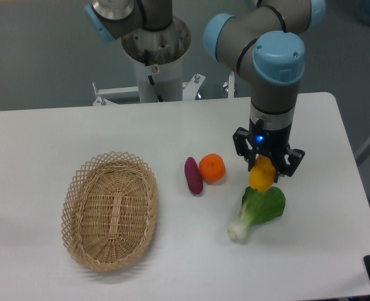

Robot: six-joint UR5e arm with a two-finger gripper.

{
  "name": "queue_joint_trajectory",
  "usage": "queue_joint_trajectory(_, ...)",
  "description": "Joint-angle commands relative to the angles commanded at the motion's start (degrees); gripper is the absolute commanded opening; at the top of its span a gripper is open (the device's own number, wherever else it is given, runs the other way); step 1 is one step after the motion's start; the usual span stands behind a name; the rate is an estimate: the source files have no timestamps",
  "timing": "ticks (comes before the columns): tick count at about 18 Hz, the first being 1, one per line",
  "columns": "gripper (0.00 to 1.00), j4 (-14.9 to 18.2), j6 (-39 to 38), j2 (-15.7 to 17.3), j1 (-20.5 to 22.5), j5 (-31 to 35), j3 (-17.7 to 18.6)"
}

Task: Place the mango in the basket
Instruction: 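Lift the yellow mango held in the gripper off the table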

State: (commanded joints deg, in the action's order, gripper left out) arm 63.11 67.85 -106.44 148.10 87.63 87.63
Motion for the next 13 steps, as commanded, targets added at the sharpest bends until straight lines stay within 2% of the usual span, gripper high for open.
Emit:
queue_joint_trajectory(8,0.52,0.1,-1.4,0.4,-1.0,0.1,0.4)
queue_joint_trajectory(13,0.52,-1.1,-5.7,2.4,-3.6,-0.1,5.0)
